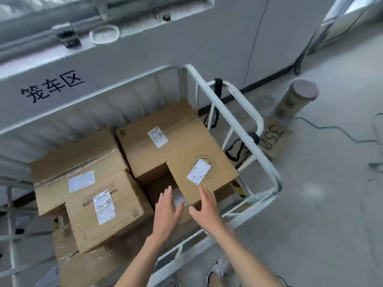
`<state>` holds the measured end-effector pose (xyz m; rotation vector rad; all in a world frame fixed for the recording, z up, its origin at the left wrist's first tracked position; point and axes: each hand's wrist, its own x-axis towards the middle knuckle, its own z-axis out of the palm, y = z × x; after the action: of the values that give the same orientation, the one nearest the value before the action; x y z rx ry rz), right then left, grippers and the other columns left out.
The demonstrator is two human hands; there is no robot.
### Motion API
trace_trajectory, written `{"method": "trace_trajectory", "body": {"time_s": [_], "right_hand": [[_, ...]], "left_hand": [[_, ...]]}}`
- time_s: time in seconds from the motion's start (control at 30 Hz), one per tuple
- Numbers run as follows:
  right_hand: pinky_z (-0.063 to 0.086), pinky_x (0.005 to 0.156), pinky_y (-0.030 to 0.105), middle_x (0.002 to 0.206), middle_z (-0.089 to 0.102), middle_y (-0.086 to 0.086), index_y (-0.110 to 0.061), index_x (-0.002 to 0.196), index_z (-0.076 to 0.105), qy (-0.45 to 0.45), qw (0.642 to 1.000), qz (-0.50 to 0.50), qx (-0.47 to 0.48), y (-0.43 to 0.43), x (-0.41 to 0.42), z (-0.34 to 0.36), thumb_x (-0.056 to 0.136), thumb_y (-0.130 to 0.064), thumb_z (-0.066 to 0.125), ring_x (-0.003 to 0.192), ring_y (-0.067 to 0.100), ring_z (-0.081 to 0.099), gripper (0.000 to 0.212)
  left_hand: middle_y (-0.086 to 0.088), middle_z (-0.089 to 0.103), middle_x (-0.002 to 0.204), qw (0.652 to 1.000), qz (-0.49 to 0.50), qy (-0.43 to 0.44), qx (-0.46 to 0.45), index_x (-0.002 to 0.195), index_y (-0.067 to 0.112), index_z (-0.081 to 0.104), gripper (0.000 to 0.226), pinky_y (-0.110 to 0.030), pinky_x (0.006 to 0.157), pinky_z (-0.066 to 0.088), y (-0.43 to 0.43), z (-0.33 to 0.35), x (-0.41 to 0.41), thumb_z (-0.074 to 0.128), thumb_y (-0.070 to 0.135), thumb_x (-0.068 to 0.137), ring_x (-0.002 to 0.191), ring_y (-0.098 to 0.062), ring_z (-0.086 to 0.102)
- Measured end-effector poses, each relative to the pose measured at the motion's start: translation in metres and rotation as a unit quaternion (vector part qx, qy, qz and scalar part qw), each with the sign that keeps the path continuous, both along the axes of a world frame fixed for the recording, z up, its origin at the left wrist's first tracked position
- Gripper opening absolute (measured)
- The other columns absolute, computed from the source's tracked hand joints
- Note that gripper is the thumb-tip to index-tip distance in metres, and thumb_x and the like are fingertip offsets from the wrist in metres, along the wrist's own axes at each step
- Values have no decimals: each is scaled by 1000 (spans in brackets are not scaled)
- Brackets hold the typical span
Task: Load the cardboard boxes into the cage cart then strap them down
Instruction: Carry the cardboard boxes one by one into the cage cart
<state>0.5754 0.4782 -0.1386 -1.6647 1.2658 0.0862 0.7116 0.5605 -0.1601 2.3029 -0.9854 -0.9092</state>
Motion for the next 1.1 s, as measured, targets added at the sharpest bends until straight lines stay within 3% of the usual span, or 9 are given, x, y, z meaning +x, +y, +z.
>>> {"method": "trace_trajectory", "body": {"time_s": [0.07,0.17,0.3,0.47,0.63,0.77,0.93,1.1], "right_hand": [[7,122,39,168,-3,-3,-26,160,2,9,998,-6,-56,-32,-58,32,95,-38,54,153,16,-10,84],[10,124,45,168,-5,-3,-28,159,2,41,990,-45,-129,-76,-149,73,95,-40,54,152,18,-13,84],[8,123,40,168,1,1,-26,160,7,56,974,-142,-166,-113,-256,108,95,-39,56,154,24,-6,83],[5,122,38,168,2,2,-27,160,9,67,957,-234,-158,-150,-342,119,95,-40,54,154,23,-5,80],[8,122,38,168,4,4,-26,159,8,81,958,-241,-136,-216,-384,104,94,-40,56,154,25,-2,82],[9,122,37,168,2,3,-28,159,0,94,965,-209,-125,-292,-394,79,94,-37,56,154,24,-1,86],[12,121,39,168,-3,3,-30,158,-9,98,982,-158,-31,-361,-397,55,97,-34,56,154,25,-4,89],[16,121,39,168,-1,2,-28,159,-8,82,982,-169,-6,-452,-419,38,97,-33,57,154,22,-1,89]], "left_hand": [[-4,34,160,998,-46,4,-45,156,15,28,72,-38,117,25,-42,29,-49,62,37,95,148,-20,26],[-4,34,160,990,-111,15,-81,156,18,28,72,-38,119,27,-95,63,-124,60,44,96,148,-21,28],[-2,40,156,975,-171,36,-137,155,20,30,69,-37,116,31,-154,98,-211,58,42,96,143,-19,35],[2,28,162,957,-245,49,-148,157,21,24,68,-38,122,21,-218,114,-294,54,43,100,152,-17,17],[-1,29,162,953,-268,52,-133,157,18,25,68,-40,122,22,-298,104,-348,54,41,100,152,-19,19],[-3,31,161,963,-236,79,-103,157,15,25,69,-41,120,27,-376,74,-371,54,41,100,150,-19,26],[-1,32,161,976,-167,135,-29,157,18,28,67,-39,119,30,-463,45,-387,54,42,100,148,-18,29],[-1,34,160,979,-157,130,25,156,18,29,66,-36,118,30,-541,32,-396,55,41,100,147,-17,32]]}}
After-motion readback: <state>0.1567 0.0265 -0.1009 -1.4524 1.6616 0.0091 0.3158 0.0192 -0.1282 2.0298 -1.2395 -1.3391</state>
